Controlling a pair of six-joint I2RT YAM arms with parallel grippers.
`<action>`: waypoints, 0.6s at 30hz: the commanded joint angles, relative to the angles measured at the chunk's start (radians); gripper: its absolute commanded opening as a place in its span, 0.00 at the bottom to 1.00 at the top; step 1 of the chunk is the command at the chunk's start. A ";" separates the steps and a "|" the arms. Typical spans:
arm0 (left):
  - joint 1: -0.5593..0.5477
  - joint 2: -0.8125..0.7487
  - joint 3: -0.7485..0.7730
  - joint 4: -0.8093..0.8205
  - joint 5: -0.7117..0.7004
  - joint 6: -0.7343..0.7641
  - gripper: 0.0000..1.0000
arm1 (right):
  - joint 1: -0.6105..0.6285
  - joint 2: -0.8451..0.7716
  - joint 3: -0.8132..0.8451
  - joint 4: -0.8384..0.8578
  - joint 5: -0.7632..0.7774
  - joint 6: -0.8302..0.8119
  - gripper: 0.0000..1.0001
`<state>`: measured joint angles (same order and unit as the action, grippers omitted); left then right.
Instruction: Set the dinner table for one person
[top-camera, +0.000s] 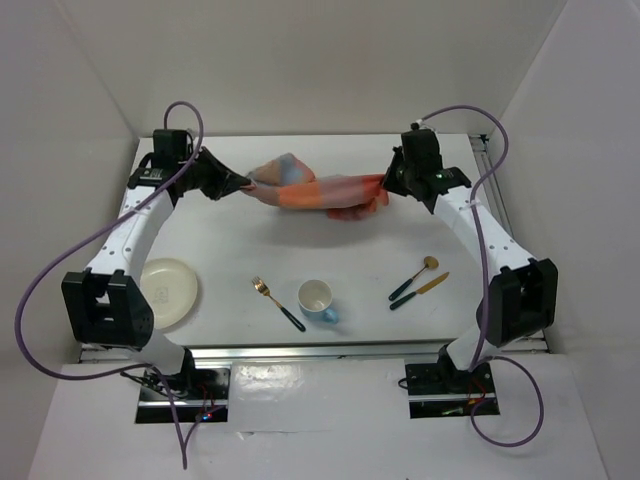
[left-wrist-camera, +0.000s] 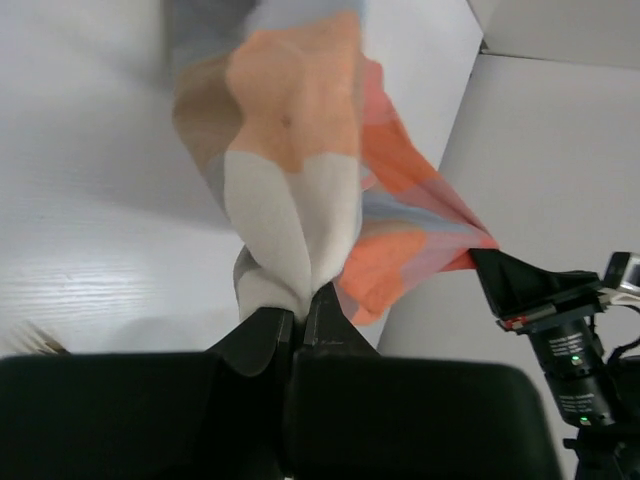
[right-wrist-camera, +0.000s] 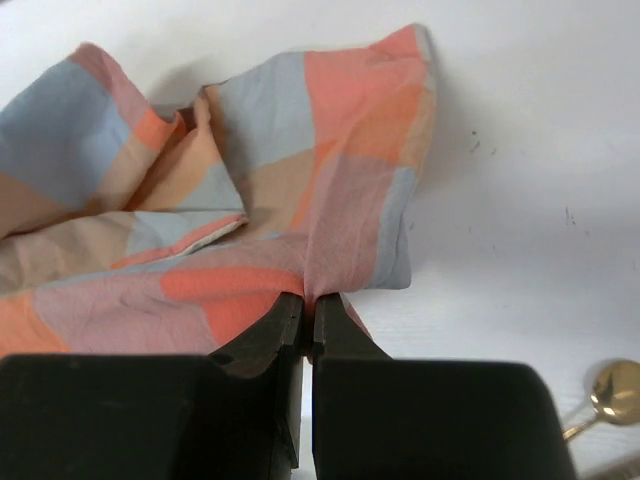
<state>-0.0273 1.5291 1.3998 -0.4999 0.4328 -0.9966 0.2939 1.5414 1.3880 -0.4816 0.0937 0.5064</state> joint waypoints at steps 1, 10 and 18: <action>0.007 -0.017 0.109 0.087 0.057 -0.051 0.00 | -0.006 -0.018 0.106 -0.023 0.003 -0.040 0.00; 0.017 0.264 0.581 0.150 0.162 -0.063 0.00 | -0.122 0.248 0.583 0.006 -0.109 -0.129 0.00; 0.105 0.408 0.677 0.366 0.343 -0.172 0.00 | -0.200 0.387 0.812 0.050 -0.259 -0.095 0.00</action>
<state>0.0414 1.9476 2.0907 -0.2611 0.6975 -1.1191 0.1097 1.9522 2.2032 -0.4831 -0.1093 0.4095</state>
